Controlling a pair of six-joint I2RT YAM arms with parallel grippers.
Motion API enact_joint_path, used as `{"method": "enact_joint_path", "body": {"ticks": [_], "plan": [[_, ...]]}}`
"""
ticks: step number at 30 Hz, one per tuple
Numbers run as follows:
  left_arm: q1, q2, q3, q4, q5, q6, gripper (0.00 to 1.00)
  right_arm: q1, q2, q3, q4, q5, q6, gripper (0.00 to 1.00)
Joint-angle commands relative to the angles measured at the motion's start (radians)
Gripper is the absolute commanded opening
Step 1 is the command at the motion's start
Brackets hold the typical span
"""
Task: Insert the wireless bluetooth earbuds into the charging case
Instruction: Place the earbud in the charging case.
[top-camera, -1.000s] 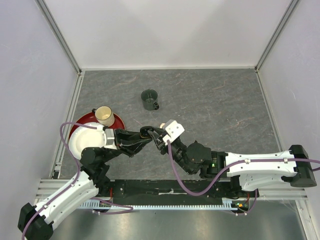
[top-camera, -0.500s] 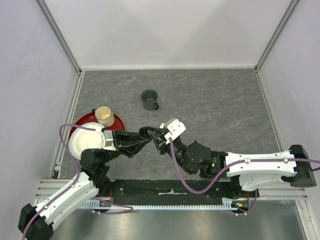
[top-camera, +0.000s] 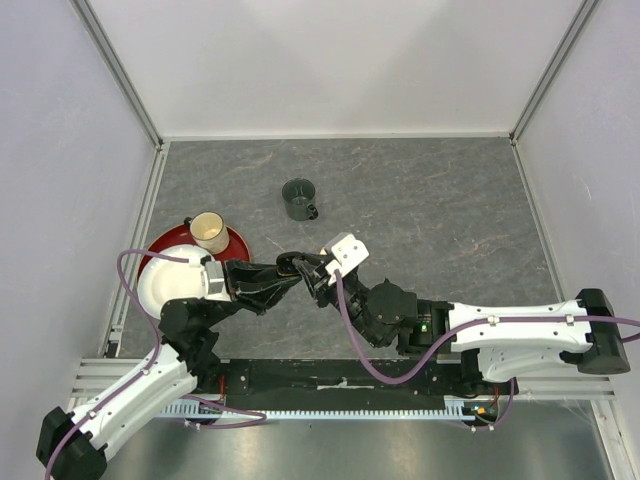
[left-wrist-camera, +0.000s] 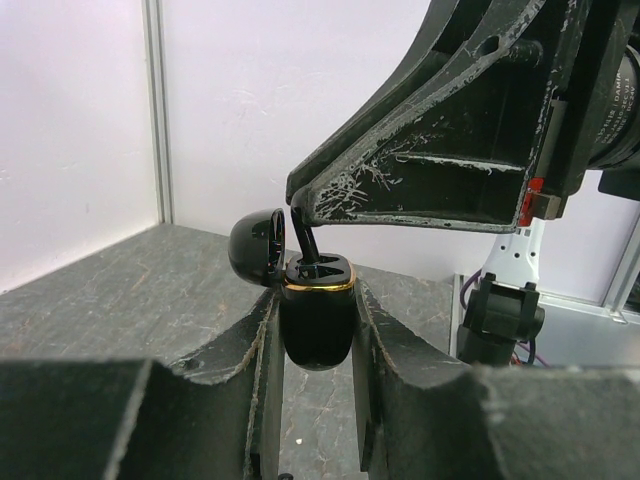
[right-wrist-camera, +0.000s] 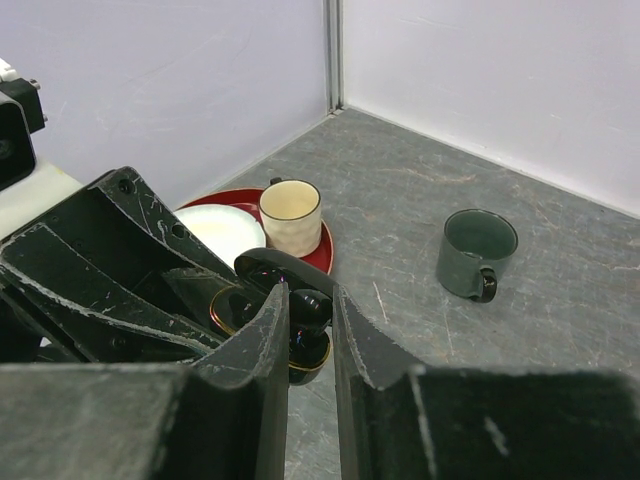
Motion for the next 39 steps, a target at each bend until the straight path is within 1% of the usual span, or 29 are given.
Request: {"method": "enact_joint_path", "body": {"ticks": [1, 8, 17, 30, 39], "plan": [[-0.002, -0.01, 0.016, 0.121, -0.037, 0.032, 0.02, -0.002, 0.026, 0.034, -0.072, 0.003, -0.04, 0.0], [-0.002, -0.008, 0.011, 0.12, -0.058, 0.035, 0.02, 0.003, 0.046, 0.067, -0.112, 0.013, -0.08, 0.0], [-0.002, -0.01, 0.013, 0.111, -0.101, 0.037, 0.02, 0.018, 0.042, 0.062, -0.087, -0.006, -0.111, 0.0], [-0.002, -0.01, 0.018, 0.109, -0.101, 0.026, 0.02, 0.018, 0.04, 0.05, -0.09, -0.044, -0.1, 0.0], [-0.001, -0.007, 0.021, 0.111, -0.078, 0.027, 0.02, 0.018, 0.057, 0.059, -0.089, -0.026, -0.082, 0.01]]}}
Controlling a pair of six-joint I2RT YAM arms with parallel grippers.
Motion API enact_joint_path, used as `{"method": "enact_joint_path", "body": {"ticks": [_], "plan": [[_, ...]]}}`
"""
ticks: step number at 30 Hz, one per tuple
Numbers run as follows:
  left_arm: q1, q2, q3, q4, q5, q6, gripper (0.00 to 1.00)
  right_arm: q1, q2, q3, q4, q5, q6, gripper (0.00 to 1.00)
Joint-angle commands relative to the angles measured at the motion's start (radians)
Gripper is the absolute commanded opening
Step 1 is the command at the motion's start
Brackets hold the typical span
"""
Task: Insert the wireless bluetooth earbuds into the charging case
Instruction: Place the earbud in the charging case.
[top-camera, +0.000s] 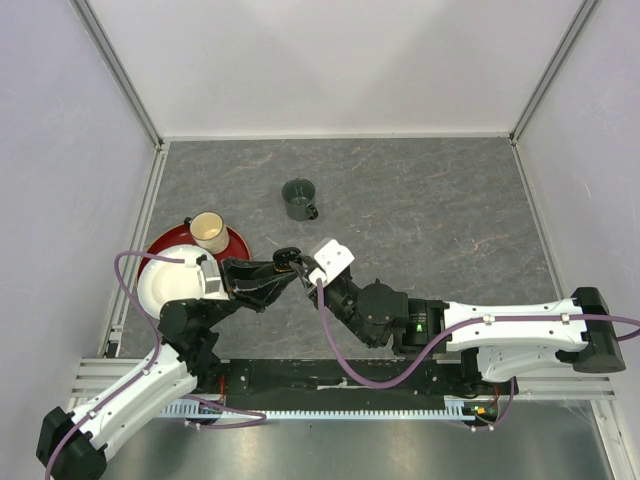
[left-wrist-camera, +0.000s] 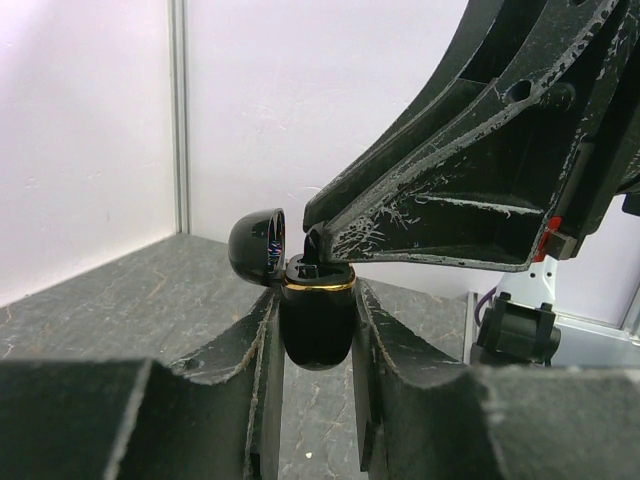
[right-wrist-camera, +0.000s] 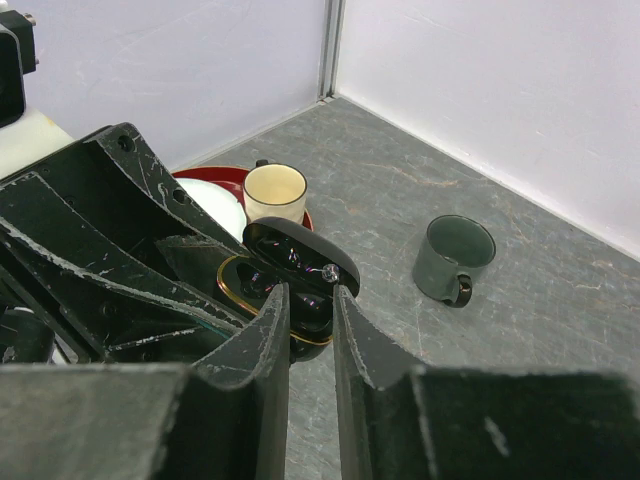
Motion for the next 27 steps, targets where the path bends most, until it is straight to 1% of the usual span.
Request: {"method": "enact_joint_path", "body": {"ticks": [1, 3, 4, 6, 7, 10, 12, 13, 14, 15, 19, 21, 22, 24, 25, 26, 27], "plan": [[-0.002, -0.008, 0.026, 0.087, -0.021, 0.027, 0.02, 0.01, 0.024, 0.016, -0.032, -0.007, 0.036, 0.06], [-0.002, -0.006, 0.026, 0.087, -0.021, 0.029, 0.02, 0.008, 0.026, 0.03, -0.041, -0.002, 0.047, 0.14], [-0.002, -0.003, 0.024, 0.088, -0.021, 0.029, 0.02, 0.01, 0.026, 0.035, -0.05, -0.001, 0.052, 0.21], [-0.002, -0.006, 0.024, 0.087, -0.021, 0.029, 0.02, 0.008, 0.02, 0.047, -0.059, 0.008, 0.075, 0.3], [-0.002, -0.006, 0.023, 0.088, -0.024, 0.029, 0.02, 0.01, 0.017, 0.049, -0.061, 0.017, 0.082, 0.43], [-0.002, -0.009, 0.02, 0.087, -0.027, 0.032, 0.02, 0.008, -0.006, 0.045, -0.056, 0.025, 0.098, 0.59], [-0.002, -0.011, 0.017, 0.084, -0.03, 0.032, 0.02, 0.008, -0.031, 0.038, -0.046, 0.03, 0.145, 0.65], [-0.002, -0.015, 0.015, 0.082, -0.03, 0.033, 0.02, 0.007, -0.041, 0.033, -0.032, 0.031, 0.153, 0.72], [-0.002, -0.014, 0.015, 0.079, -0.031, 0.033, 0.02, 0.007, -0.054, 0.024, -0.023, 0.039, 0.164, 0.74], [-0.002, -0.017, 0.015, 0.078, -0.033, 0.035, 0.02, 0.005, -0.08, 0.018, -0.013, 0.047, 0.18, 0.79], [-0.002, -0.017, 0.015, 0.075, -0.034, 0.036, 0.02, -0.015, -0.156, -0.023, 0.034, 0.088, 0.245, 0.87], [-0.002, -0.017, 0.015, 0.07, -0.034, 0.038, 0.02, -0.047, -0.198, -0.03, 0.019, 0.113, 0.298, 0.9], [-0.002, -0.018, 0.015, 0.069, -0.033, 0.038, 0.02, -0.062, -0.21, -0.03, -0.015, 0.108, 0.355, 0.9], [-0.002, -0.023, 0.014, 0.067, -0.033, 0.038, 0.02, -0.114, -0.238, -0.031, -0.05, 0.078, 0.415, 0.91], [-0.002, -0.024, 0.014, 0.067, -0.034, 0.038, 0.02, -0.134, -0.241, -0.021, -0.109, 0.064, 0.484, 0.91], [-0.002, -0.029, 0.014, 0.066, -0.036, 0.039, 0.02, -0.176, -0.244, -0.013, -0.145, 0.048, 0.518, 0.91], [-0.002, -0.032, 0.012, 0.066, -0.037, 0.039, 0.02, -0.197, -0.243, -0.005, -0.201, -0.005, 0.545, 0.91]]}}
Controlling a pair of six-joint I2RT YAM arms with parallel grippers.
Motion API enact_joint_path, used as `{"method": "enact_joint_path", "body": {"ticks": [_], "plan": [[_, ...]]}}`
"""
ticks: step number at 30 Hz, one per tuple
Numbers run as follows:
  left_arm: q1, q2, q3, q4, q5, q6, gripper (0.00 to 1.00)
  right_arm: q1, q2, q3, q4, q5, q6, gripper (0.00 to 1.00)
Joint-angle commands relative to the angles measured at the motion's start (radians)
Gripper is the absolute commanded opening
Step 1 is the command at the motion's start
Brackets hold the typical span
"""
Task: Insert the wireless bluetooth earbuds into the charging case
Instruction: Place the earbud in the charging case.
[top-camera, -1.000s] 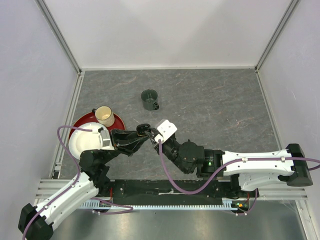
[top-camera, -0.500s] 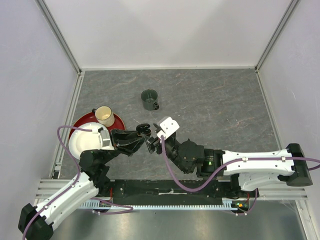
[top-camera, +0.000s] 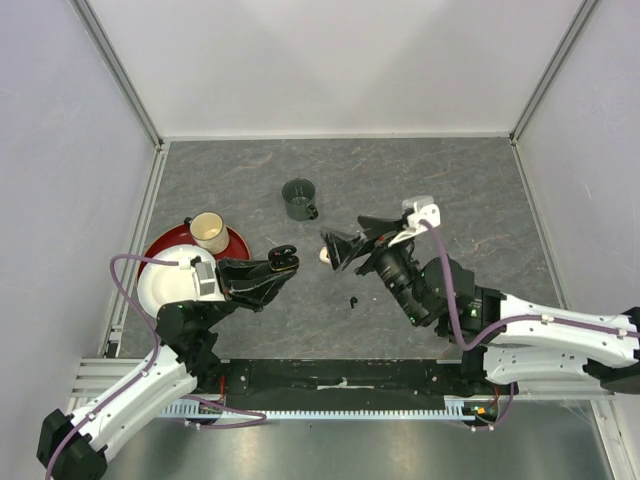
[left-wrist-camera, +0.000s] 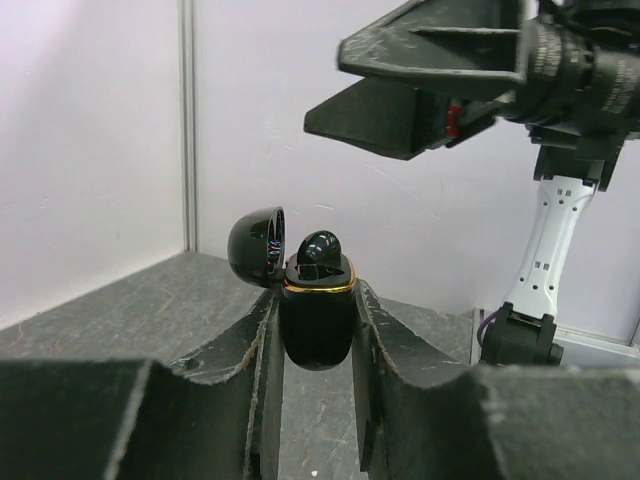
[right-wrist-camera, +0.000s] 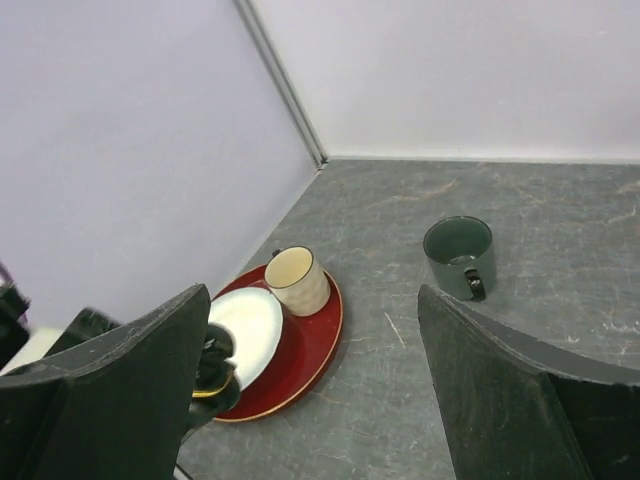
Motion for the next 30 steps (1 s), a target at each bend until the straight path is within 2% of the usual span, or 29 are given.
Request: {"method": "enact_joint_path", "body": {"ticks": [1, 2, 6, 10, 16, 24, 30], "plan": [[-0.002, -0.016, 0.012, 0.046, -0.02, 0.041, 0.02, -0.096, -0.01, 0.03, -0.168, -0.109, 0.243, 0.91], [-0.002, -0.019, 0.012, 0.046, -0.021, 0.044, 0.02, -0.131, -0.008, 0.035, -0.185, -0.138, 0.268, 0.91], [-0.002, -0.019, 0.017, 0.045, -0.023, 0.049, 0.02, -0.224, 0.009, 0.035, -0.204, -0.45, 0.415, 0.88], [-0.002, -0.018, 0.018, 0.046, -0.023, 0.055, 0.02, -0.308, 0.045, 0.05, -0.204, -0.699, 0.524, 0.89], [-0.002, -0.005, 0.018, 0.051, -0.023, 0.064, 0.02, -0.331, 0.105, 0.038, -0.138, -0.896, 0.612, 0.9], [-0.002, -0.001, 0.021, 0.055, -0.021, 0.069, 0.02, -0.333, 0.16, -0.029, 0.054, -1.007, 0.735, 0.9], [-0.002, -0.004, 0.024, 0.052, -0.021, 0.069, 0.02, -0.333, 0.19, -0.029, 0.071, -1.016, 0.753, 0.81]]}}
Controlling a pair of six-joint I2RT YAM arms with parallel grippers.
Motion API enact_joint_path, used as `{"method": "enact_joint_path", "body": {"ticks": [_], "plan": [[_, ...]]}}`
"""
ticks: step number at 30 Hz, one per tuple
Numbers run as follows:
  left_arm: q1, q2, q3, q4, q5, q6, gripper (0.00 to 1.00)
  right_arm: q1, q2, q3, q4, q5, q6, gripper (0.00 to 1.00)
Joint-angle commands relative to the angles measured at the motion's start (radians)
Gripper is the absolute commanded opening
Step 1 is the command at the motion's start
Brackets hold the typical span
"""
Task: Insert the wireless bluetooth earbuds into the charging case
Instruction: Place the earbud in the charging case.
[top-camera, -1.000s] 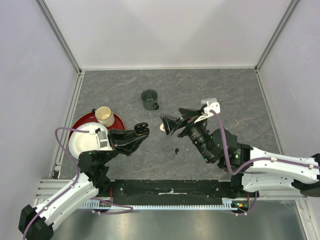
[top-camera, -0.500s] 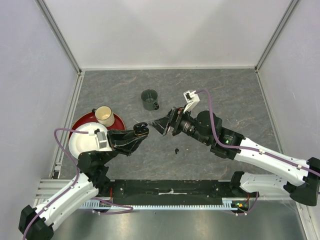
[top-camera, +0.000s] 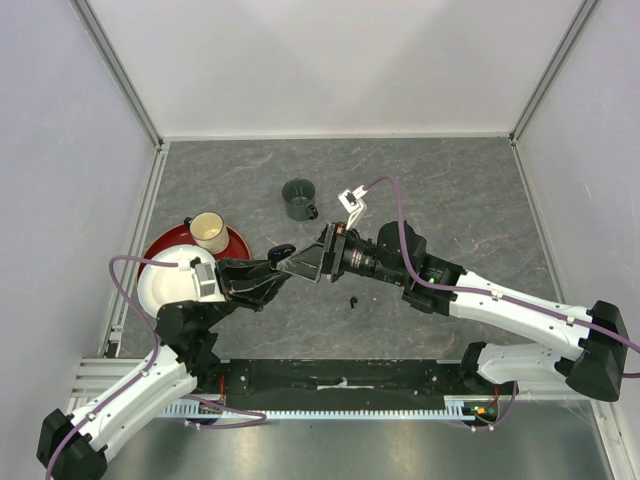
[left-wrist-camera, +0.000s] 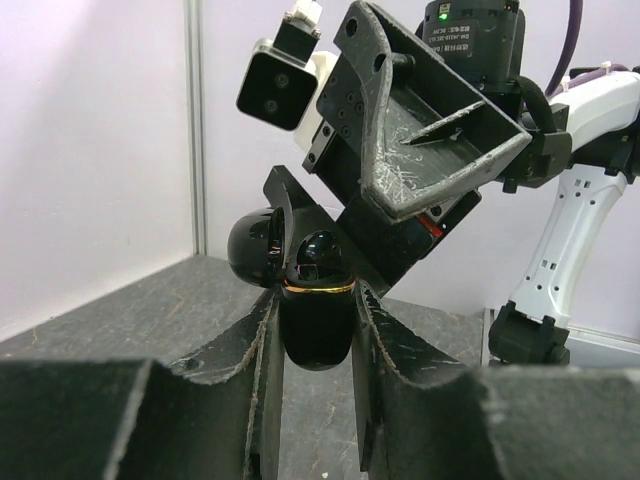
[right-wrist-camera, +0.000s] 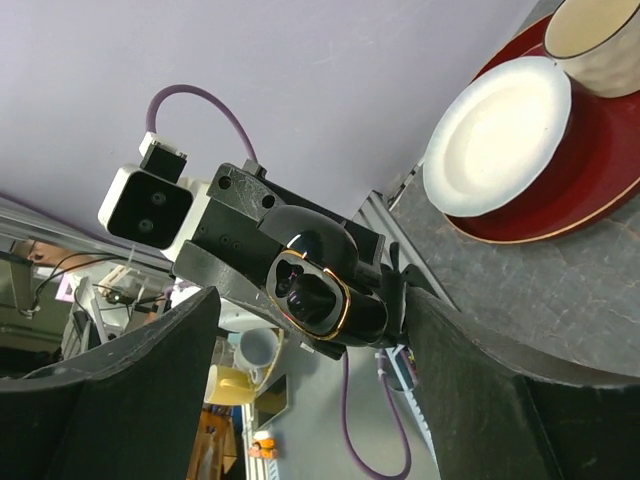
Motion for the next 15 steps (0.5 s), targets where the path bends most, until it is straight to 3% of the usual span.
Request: {"method": "enact_joint_path", "body": {"ticks": [1, 11, 13, 15], "plan": [[-0.002, 0.0, 0.026, 0.047, -0.016, 0.042, 0.02, -0.006, 0.013, -0.001, 0.074, -0.03, 0.035, 0.75], [-0.002, 0.002, 0.026, 0.045, -0.012, 0.037, 0.02, -0.006, 0.017, 0.011, 0.054, -0.025, 0.023, 0.51], [-0.002, 0.006, 0.026, 0.045, -0.012, 0.036, 0.02, -0.004, 0.023, 0.016, 0.046, -0.033, 0.015, 0.42], [-0.002, 0.01, 0.029, 0.045, -0.012, 0.033, 0.02, -0.006, 0.023, 0.022, 0.042, -0.03, 0.009, 0.42]]}}
